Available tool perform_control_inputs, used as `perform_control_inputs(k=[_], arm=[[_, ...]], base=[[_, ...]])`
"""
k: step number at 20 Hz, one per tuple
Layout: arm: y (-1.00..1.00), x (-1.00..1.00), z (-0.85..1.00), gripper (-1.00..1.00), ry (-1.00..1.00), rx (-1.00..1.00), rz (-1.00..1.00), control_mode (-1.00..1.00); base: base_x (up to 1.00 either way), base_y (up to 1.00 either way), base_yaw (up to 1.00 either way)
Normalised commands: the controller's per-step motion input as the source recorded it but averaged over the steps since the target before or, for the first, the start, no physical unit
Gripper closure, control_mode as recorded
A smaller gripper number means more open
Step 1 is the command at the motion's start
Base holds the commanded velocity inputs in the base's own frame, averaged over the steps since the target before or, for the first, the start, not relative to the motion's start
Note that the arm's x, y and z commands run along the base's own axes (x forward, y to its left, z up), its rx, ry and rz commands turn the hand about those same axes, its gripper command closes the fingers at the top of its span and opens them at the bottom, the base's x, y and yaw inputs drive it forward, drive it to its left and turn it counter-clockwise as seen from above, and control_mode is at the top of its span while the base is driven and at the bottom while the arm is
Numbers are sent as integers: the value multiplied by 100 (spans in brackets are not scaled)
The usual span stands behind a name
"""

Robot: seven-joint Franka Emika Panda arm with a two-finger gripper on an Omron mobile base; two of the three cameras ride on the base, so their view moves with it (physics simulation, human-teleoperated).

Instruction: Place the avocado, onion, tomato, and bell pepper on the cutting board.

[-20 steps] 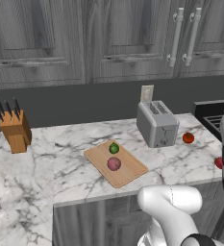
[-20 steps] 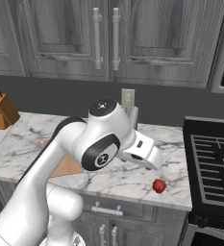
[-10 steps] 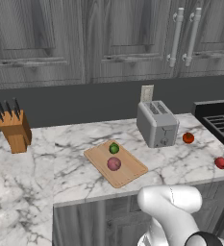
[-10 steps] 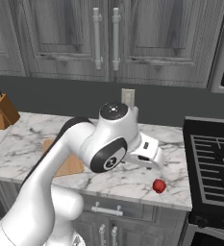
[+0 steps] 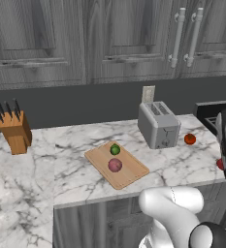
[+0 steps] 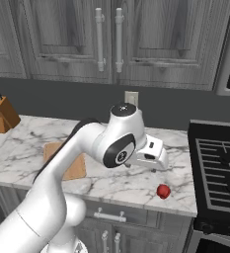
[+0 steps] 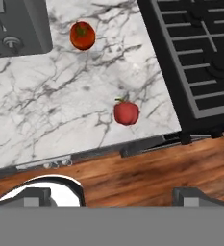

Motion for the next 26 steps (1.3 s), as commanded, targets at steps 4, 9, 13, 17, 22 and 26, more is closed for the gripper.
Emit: perform_control_inputs(k=[4, 9, 13, 17, 22, 26], arm=[[-8, 18, -41, -100, 8, 0, 0, -100], [-21, 12, -31, -100, 3, 0, 0, -100], [-22, 6, -21, -100, 0, 0, 0, -100], [-11, 9, -14, -100, 0, 0, 0, -100], [-10, 19, -15, -100, 0, 1, 0, -100], [-9, 22, -15, -100, 0, 2, 0, -100]], base=[[0, 0, 0], [0, 0, 0], [0, 0, 0], [0, 0, 0], [0, 0, 0], [0, 0, 0]])
